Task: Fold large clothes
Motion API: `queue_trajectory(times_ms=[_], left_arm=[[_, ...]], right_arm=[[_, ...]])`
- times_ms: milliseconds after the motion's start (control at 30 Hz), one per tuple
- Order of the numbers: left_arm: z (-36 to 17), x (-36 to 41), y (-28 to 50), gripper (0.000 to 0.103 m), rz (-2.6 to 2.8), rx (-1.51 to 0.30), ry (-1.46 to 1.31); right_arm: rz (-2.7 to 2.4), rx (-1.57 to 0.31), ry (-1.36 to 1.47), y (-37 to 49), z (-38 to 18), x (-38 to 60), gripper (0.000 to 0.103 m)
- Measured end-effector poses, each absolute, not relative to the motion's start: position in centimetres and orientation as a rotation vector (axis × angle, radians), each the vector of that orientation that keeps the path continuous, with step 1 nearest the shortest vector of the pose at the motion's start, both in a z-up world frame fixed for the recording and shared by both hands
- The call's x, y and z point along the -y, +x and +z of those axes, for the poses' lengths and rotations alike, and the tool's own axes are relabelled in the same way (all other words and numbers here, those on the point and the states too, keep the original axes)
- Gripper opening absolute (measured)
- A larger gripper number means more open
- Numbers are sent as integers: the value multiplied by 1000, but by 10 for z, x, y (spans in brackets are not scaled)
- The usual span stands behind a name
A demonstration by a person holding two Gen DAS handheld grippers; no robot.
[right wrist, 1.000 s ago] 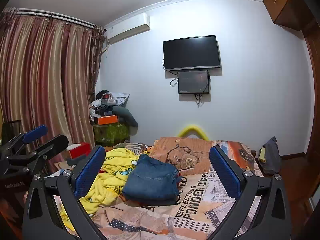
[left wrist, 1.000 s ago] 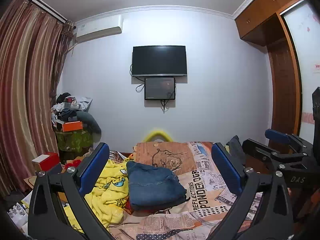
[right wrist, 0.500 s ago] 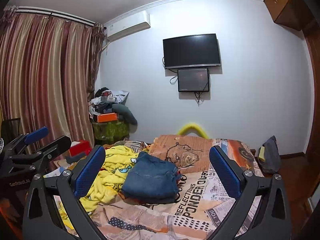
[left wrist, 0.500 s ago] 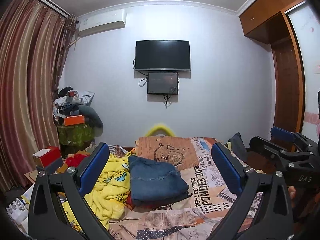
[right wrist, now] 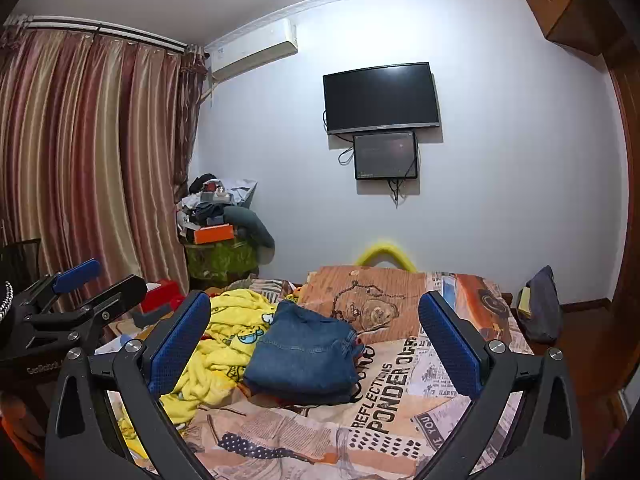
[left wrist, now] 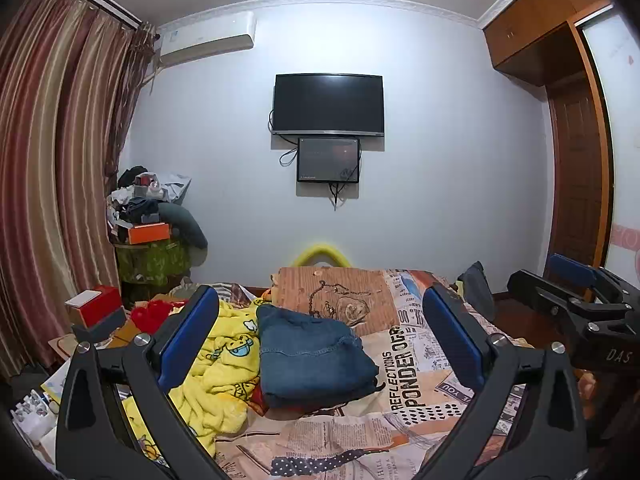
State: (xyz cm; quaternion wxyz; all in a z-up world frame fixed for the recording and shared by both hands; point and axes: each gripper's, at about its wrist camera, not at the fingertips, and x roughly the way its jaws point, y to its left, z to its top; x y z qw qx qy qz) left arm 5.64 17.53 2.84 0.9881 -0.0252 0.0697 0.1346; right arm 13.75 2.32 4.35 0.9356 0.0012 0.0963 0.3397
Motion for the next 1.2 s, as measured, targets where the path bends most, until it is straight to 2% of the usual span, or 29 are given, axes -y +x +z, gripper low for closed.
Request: queue_trajectory(times_ms=[1200], left_arm=[[22, -168, 67, 103, 179, -184, -54]], right_arm=[[654, -222, 46, 140, 42, -15, 103]])
